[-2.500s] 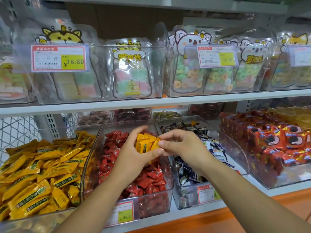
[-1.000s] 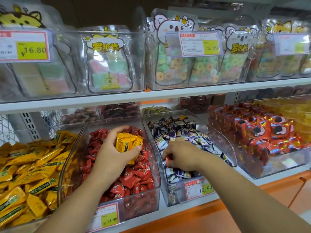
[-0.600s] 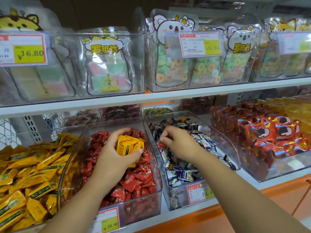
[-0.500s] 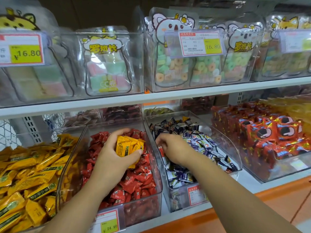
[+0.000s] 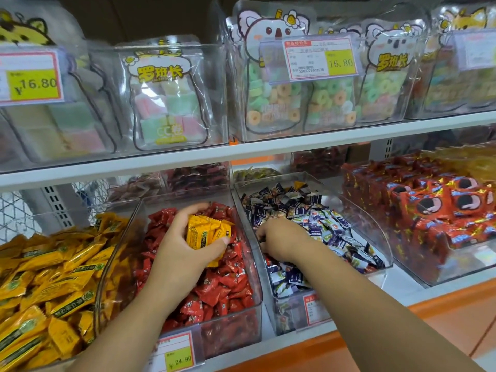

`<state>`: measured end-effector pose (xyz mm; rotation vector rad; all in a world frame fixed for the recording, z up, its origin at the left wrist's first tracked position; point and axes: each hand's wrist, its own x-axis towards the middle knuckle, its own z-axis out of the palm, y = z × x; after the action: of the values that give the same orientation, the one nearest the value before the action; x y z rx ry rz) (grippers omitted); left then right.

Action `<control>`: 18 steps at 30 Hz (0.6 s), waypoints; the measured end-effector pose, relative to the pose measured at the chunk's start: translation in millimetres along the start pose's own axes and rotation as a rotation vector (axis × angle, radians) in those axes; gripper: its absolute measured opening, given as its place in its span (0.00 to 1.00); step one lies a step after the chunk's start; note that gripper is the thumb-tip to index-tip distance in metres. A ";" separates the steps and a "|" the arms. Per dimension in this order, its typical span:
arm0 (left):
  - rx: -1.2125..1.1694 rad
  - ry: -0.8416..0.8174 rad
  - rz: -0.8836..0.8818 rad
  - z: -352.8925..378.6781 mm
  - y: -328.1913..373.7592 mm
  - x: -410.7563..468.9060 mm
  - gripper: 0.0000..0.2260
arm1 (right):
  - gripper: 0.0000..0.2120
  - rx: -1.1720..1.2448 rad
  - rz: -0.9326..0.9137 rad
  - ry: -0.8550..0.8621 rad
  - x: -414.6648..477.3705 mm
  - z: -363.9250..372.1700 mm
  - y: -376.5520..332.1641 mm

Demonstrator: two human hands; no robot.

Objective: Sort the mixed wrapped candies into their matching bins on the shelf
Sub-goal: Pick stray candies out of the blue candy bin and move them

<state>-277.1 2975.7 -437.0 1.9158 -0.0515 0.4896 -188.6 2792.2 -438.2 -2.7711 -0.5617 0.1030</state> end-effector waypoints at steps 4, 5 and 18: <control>-0.007 0.016 -0.007 -0.7 1.1 -0.4 0.25 | 0.05 0.355 0.014 0.073 -8.4 -5.6 7.3; -0.016 0.021 -0.010 -0.7 2.0 -0.6 0.24 | 0.04 0.478 0.030 0.099 -12.6 -9.2 8.8; -0.021 0.006 0.011 -12.0 2.9 -9.4 0.25 | 0.08 0.827 0.074 0.173 -44.6 -25.6 6.2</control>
<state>-290.2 2983.5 -434.1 1.8947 -0.0634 0.5009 -224.0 2761.9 -415.4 -1.9677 -0.2765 0.0851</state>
